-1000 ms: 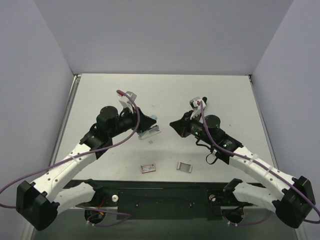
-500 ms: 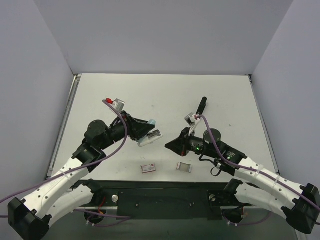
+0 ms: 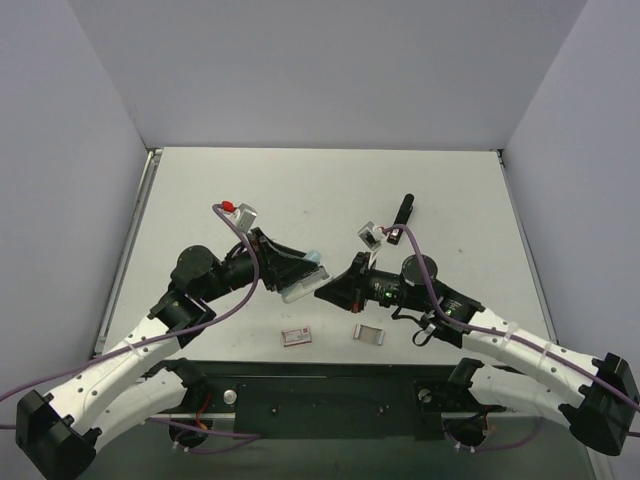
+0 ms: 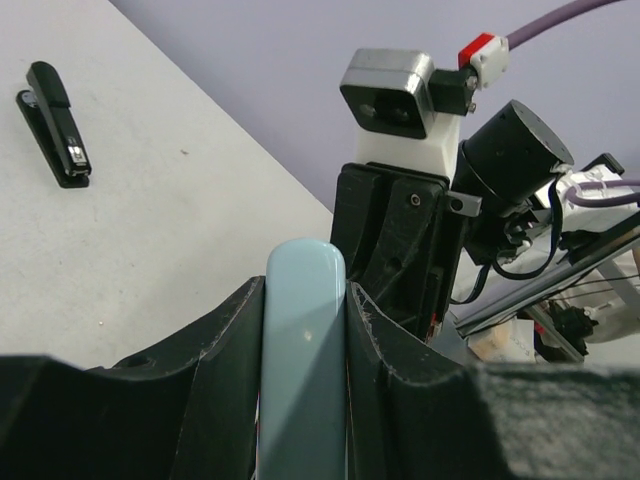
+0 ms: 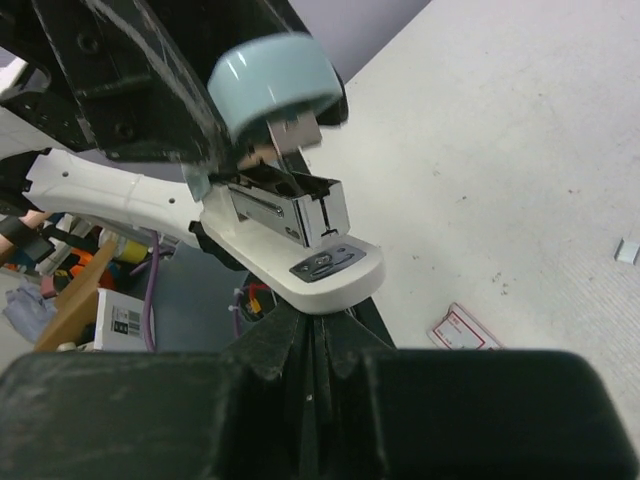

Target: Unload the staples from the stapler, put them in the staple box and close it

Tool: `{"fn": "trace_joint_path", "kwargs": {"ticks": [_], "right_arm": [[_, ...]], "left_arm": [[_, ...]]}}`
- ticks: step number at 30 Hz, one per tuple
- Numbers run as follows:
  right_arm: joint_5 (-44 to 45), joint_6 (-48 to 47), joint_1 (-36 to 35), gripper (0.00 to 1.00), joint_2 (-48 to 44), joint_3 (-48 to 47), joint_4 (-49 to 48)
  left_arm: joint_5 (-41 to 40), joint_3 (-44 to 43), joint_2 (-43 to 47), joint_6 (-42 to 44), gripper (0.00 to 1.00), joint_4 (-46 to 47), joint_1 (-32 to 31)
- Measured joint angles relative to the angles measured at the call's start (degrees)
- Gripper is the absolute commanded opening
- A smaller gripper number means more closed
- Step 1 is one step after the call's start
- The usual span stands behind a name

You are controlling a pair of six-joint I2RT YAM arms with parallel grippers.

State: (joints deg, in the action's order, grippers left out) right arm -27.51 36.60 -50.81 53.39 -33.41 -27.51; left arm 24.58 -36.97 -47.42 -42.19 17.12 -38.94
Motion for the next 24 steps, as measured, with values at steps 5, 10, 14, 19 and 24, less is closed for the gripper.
{"fn": "trace_joint_path", "kwargs": {"ticks": [5, 10, 14, 19, 24], "right_arm": [[0.00, -1.86, -0.28, 0.00, 0.87, -3.58, 1.25], [-0.50, -5.53, -0.31, 0.00, 0.87, -7.56, 5.57], [-2.19, -9.01, -0.31, 0.00, 0.94, -10.93, 9.62], [-4.83, -12.04, -0.24, 0.00, 1.11, -13.73, 13.70], [-5.73, -13.53, -0.17, 0.00, 1.64, -15.02, 15.85]], "left_arm": [[2.99, -0.02, -0.83, -0.24, 0.00, 1.31, -0.66], [5.84, -0.96, -1.44, 0.04, 0.00, 3.28, -0.68], [8.68, -1.95, -2.36, 0.70, 0.00, 4.83, -0.92], [9.35, -2.19, -2.97, 2.40, 0.00, 5.84, -2.75], [8.55, -3.21, -3.15, 4.83, 0.00, 4.63, -3.56]]}}
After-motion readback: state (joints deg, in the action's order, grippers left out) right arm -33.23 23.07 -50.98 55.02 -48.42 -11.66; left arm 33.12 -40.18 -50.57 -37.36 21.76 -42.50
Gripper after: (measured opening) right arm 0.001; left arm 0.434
